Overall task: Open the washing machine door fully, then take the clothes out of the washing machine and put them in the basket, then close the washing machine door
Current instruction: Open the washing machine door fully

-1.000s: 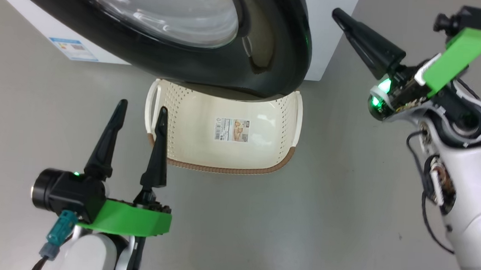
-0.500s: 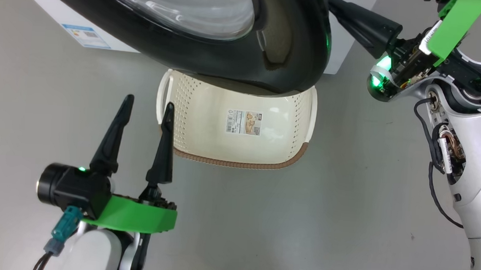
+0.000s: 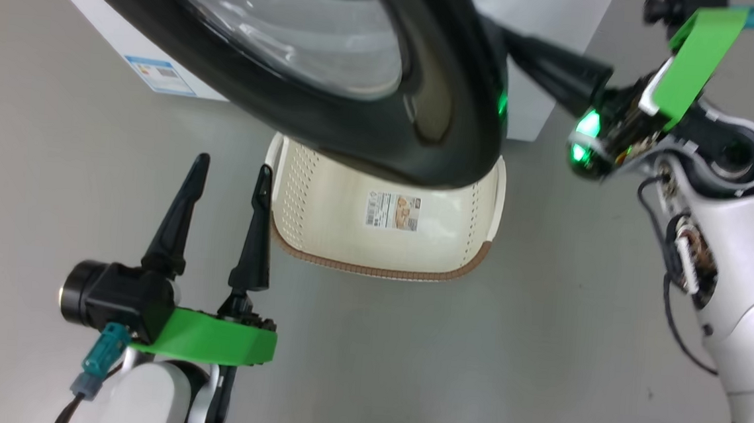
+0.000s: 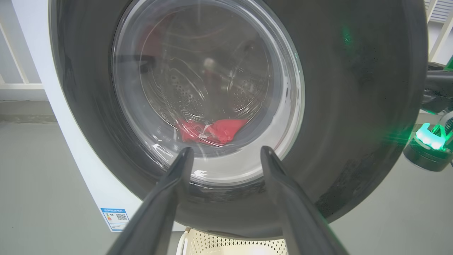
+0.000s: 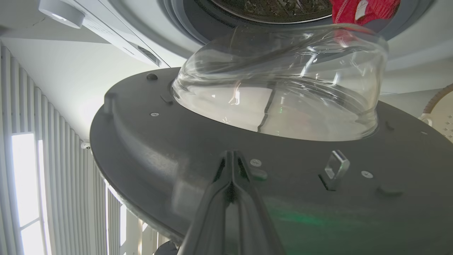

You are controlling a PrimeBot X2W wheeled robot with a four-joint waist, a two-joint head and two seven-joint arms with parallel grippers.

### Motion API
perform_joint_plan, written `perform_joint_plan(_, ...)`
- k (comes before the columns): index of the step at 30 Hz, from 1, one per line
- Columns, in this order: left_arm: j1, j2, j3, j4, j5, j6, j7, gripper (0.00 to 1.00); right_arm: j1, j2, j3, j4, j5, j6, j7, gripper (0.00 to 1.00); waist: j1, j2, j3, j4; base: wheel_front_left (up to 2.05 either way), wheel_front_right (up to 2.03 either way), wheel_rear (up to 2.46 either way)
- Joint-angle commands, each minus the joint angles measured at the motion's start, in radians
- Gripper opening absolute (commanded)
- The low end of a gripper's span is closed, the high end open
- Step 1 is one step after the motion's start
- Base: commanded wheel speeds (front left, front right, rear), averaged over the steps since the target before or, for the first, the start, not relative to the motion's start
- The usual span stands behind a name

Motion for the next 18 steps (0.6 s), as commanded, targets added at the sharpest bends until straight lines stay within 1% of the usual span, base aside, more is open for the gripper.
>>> perform_joint_plan(1,0.016,0.013,0.033,-0.018,-0.011,0.012,-0.005,1.0,0.031,0.028,0.016,-0.031,-0.013,0.007,0.011,0.0,0.0,0.0,-0.025,0.01,0.0,0.0,0.0)
perform_joint_plan(8,0.04,0.013,0.035,-0.015,-0.014,0.014,-0.005,1.0,0.085,0.044,0.031,-0.041,-0.018,0.007,0.028,0.0,0.0,0.0,-0.073,0.032,0.0,0.0,0.0)
perform_joint_plan(18,0.079,0.013,0.048,-0.012,-0.022,0.015,-0.005,1.0,0.17,0.058,0.067,-0.076,-0.05,0.007,0.046,0.0,0.0,0.0,-0.135,0.079,0.0,0.0,0.0)
